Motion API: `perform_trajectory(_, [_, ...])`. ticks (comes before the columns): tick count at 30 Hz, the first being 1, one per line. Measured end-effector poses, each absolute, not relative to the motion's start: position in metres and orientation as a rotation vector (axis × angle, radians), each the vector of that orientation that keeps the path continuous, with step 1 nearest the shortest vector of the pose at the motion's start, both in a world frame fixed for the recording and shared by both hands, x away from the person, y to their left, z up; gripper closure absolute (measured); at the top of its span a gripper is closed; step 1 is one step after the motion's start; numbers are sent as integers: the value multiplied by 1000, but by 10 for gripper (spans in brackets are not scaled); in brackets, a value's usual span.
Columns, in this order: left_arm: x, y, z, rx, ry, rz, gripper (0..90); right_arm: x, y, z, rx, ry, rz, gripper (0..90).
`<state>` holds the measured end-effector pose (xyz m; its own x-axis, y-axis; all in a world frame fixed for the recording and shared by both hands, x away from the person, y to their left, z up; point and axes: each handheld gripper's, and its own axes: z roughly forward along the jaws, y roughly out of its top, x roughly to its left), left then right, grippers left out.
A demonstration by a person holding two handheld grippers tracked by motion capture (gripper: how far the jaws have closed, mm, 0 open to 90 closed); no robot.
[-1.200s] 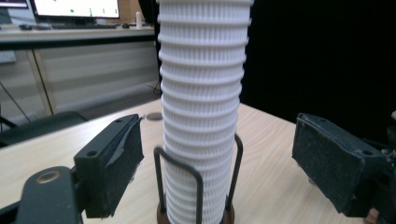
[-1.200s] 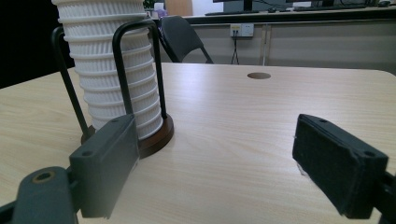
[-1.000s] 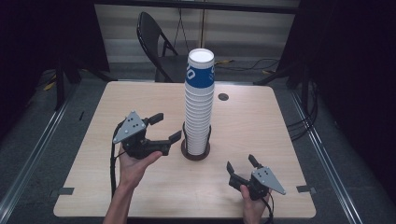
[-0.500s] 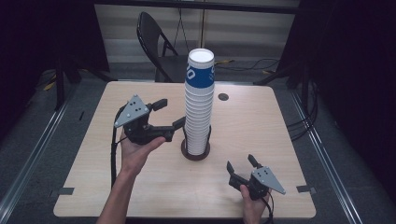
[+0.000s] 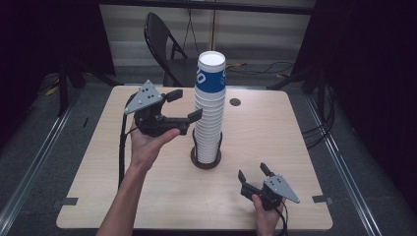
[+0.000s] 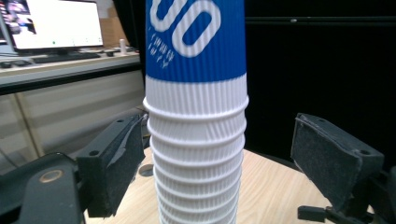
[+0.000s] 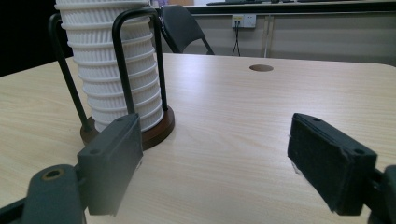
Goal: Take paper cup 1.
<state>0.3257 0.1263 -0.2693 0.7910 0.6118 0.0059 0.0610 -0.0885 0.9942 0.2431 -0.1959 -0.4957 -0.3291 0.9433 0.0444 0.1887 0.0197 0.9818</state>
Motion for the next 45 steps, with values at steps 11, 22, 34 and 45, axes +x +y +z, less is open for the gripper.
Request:
perform_trajectory(11, [344, 117, -252, 1636, 554, 518, 156, 244, -195, -496, 1184, 1604, 1357, 176])
perform_trajectory(22, [356, 107, -244, 1608, 566, 462, 155, 244, -196, -496, 1189, 1601, 1365, 170])
perform_trajectory(34, [366, 93, -236, 1627, 582, 475, 155, 244, -196, -496, 1189, 1598, 1371, 168])
perform_trajectory(45, [382, 74, -240, 1690, 611, 464, 153, 243, -196, -496, 1193, 1586, 1370, 155])
